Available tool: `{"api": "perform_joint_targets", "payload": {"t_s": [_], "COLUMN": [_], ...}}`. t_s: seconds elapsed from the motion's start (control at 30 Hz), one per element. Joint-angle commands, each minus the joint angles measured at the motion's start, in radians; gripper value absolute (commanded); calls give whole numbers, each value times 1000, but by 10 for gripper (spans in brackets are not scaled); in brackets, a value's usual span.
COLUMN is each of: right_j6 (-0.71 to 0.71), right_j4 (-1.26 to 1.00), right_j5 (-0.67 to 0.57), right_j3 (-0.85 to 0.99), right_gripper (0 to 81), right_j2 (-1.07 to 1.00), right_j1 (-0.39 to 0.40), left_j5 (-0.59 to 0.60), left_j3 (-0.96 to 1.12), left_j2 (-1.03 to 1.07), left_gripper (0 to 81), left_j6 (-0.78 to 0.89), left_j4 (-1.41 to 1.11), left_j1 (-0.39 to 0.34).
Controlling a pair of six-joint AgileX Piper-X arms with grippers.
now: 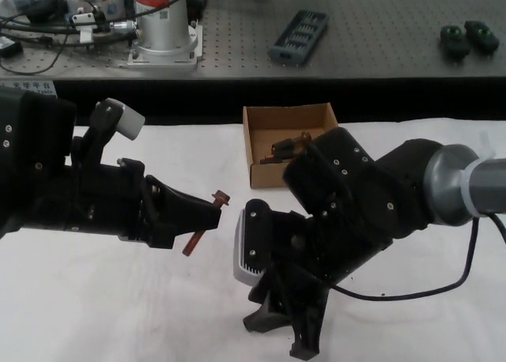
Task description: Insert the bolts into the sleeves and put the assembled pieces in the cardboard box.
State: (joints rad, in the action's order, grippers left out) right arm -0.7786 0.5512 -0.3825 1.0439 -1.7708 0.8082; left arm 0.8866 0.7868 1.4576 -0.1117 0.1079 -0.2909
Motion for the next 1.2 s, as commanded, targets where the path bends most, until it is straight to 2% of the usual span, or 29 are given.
{"api": "perform_joint_targets", "payload": {"t_s": [0.0, 0.3, 0.6, 1.17], "right_j6": [-41, -137, -221, -376], "right_j4": [5, -4, -30, -22], "right_j5": [-18, 10, 52, 52], "right_j3": [11, 11, 9, 10], "right_gripper": [284, 284, 284, 284], "right_j2": [0, 0, 0, -59], "right_j1": [1, 1, -1, -6], "left_j5": [17, 19, 70, 70], "left_j3": [2, 2, 2, -9], "left_j2": [-14, -14, -14, -63], "left_gripper": [6, 6, 6, 6], "left_j6": [10, 35, 46, 52], "left_j4": [-5, -5, -5, -1], "left_j1": [0, 0, 0, 0]}}
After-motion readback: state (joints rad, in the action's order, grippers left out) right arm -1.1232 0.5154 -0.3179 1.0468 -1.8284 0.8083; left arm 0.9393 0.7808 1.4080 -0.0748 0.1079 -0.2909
